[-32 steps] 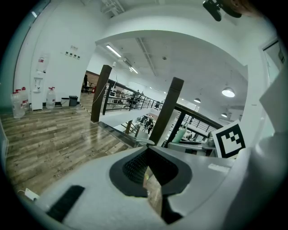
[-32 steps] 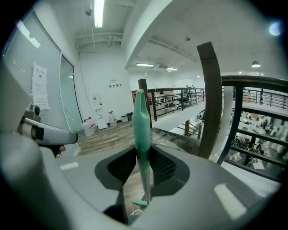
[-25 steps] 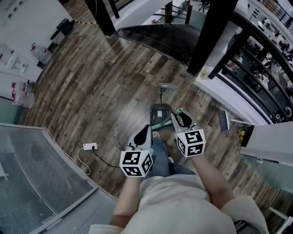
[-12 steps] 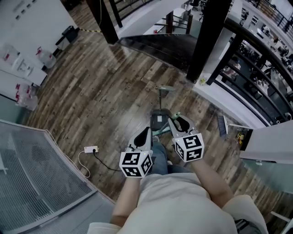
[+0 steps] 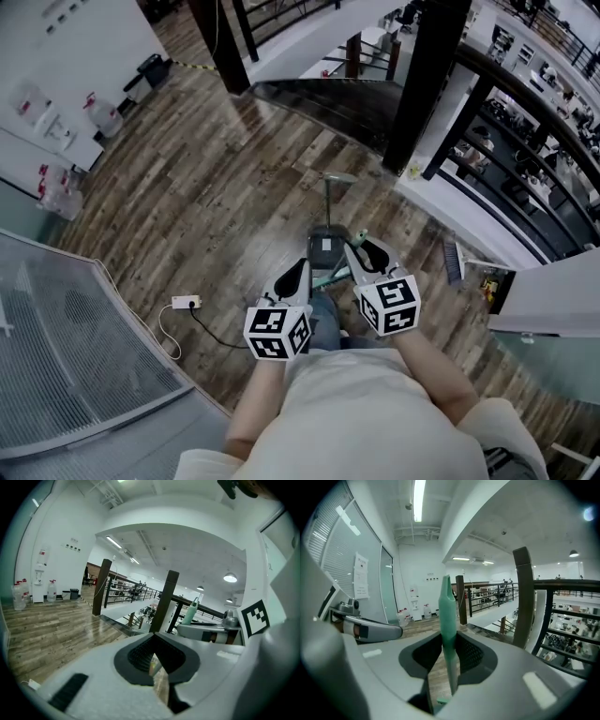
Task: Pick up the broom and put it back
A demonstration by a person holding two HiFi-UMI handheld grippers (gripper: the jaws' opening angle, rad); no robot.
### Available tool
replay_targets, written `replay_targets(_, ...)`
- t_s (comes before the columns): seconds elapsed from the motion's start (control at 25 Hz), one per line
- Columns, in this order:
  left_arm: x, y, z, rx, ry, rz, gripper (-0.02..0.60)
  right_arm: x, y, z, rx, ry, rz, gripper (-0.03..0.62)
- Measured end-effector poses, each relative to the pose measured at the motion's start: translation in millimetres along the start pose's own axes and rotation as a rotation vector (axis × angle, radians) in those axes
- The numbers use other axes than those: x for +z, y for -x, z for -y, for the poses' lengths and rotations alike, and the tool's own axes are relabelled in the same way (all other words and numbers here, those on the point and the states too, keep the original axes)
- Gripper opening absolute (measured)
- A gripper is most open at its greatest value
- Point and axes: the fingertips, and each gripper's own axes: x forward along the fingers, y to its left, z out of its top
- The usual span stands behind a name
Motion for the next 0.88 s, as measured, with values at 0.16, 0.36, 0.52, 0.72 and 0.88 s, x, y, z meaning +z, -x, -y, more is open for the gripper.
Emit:
replay_targets(0.16, -3.6, 10.1, 7.9, 0.001, -0.004, 0.005, 0.003, 1.4, 14.9, -6.8, 0.012, 0.014, 0.007, 0.103)
replay_targets(0.36, -12.0, 18.4, 17.7, -0.005, 0.001, 0.0, 0.003, -1.6, 30.9, -10.4, 0.021, 0.016, 0.01, 0.103)
replay_targets(0.52, -16.2, 22.0, 25.4, -0.01, -0.002, 0.001, 0.002, -6.9, 41.0, -11.8, 0.03, 0.014, 0.009, 0.103)
replay_targets(0.72, -14.7, 24.2, 30.9, -0.016, -0.01, 0.005, 0.002, -8.0, 47.3, -15.7, 0.042, 0.016, 0.007, 0.103)
replay_targets(0.88, -14.3, 25.1, 30.2, -0.009, -0.014, 0.015, 0.002, -6.7, 47.4, -18.1, 0.047, 0.02, 0.009, 0.103)
